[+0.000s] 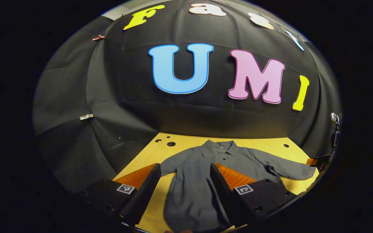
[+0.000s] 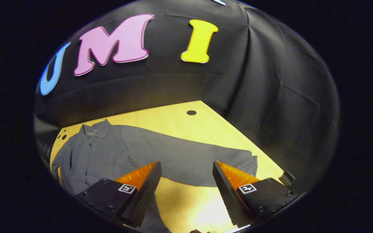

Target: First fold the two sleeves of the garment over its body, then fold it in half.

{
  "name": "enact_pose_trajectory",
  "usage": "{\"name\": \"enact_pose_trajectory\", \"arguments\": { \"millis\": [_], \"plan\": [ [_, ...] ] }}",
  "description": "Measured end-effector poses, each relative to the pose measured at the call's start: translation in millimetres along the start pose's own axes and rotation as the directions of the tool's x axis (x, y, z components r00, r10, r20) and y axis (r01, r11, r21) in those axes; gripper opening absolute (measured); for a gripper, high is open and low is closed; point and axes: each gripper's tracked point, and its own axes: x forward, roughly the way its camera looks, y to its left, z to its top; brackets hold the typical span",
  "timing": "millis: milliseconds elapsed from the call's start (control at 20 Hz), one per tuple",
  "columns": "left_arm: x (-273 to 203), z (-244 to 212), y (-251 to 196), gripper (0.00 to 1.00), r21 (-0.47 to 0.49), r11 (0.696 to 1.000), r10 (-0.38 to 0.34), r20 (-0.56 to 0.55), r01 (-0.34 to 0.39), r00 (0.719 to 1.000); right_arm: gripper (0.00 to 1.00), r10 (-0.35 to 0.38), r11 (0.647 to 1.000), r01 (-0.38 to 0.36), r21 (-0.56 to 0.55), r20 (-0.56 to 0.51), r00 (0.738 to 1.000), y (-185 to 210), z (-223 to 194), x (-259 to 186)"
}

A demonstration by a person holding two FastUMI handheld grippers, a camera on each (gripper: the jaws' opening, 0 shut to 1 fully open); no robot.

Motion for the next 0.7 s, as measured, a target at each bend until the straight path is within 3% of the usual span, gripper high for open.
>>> {"name": "enact_pose_trajectory", "arguments": {
  "millis": [350,700],
  "plan": [
    [25,-5,-10,0.96,0.008,0.999,0.043,-0.026,-0.042,0.999,0.98,-0.109,0.987,0.12,0.103,-0.107,0.988,-69,-19,48],
    [42,-17,-18,0.96,-0.033,0.997,0.075,-0.052,-0.077,0.996,0.98,-0.215,0.962,0.238,0.133,-0.167,0.962,-140,-37,85]
  ]
}}
